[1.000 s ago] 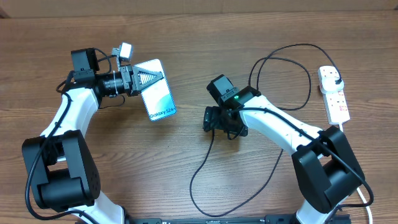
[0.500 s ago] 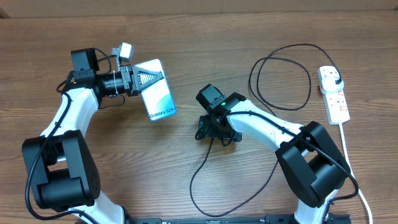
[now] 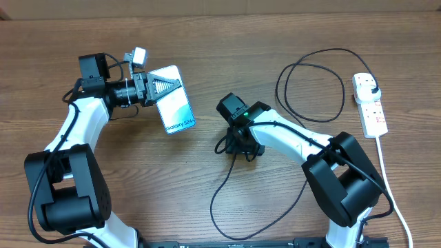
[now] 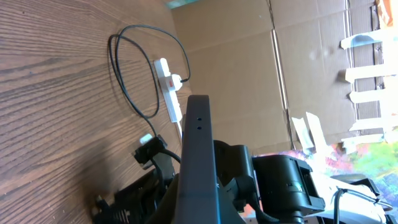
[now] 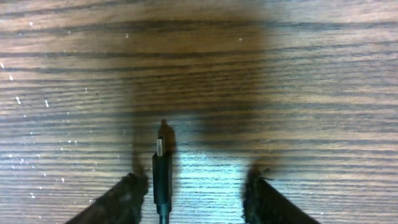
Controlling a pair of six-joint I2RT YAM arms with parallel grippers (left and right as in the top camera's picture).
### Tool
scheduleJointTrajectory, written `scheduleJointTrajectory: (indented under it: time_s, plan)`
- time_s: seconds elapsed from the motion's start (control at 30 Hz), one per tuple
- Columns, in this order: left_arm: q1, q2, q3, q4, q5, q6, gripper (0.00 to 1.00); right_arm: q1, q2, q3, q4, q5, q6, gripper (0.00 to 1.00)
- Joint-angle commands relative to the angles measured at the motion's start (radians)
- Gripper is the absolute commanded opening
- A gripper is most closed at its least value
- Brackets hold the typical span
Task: Plug charger to phone and switch on socket
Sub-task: 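Lower the right gripper onto the black cable's plug and grasp it, then lift the plug with the right gripper toward the phone's bottom port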
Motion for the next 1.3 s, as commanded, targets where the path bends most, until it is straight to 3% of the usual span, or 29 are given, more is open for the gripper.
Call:
scheduleJointTrajectory:
  time_s: [0.0, 0.1, 0.2, 0.23, 0.6, 0.9, 1.13, 1.27]
  plan:
    - [0.002, -0.013, 0.004, 0.004, 0.035, 0.023, 0.04, 0.001, 0.043, 0.004, 0.004, -0.022, -0.010, 0.46]
    - [0.002, -0.013, 0.004, 0.004, 0.035, 0.022, 0.04, 0.001, 0.043, 0.004, 0.004, -0.026, -0.010, 0.34]
    - [0.002, -0.013, 0.004, 0.004, 0.035, 0.022, 0.04, 0.001, 0.043, 0.004, 0.005, -0.026, -0.005, 0.08]
    - [0.002, -0.013, 0.004, 0.004, 0.035, 0.022, 0.04, 0.001, 0.043, 0.004, 0.007, -0.028, -0.005, 0.04]
    - [0.002, -0.013, 0.004, 0.004, 0.035, 0.022, 0.04, -0.003, 0.032, 0.053, -0.039, -0.052, -0.006, 0.04]
    - [0.002, -0.013, 0.004, 0.004, 0.035, 0.013, 0.05, -0.072, -0.121, 0.053, -0.090, -0.077, -0.018, 0.04]
    - [0.002, -0.013, 0.004, 0.010, 0.036, -0.016, 0.04, -0.174, -0.283, 0.053, -0.036, -0.361, -0.146, 0.04]
    - [0.002, -0.013, 0.004, 0.080, 0.052, -0.142, 0.04, -0.205, -0.337, 0.053, 0.029, -0.570, -0.237, 0.04]
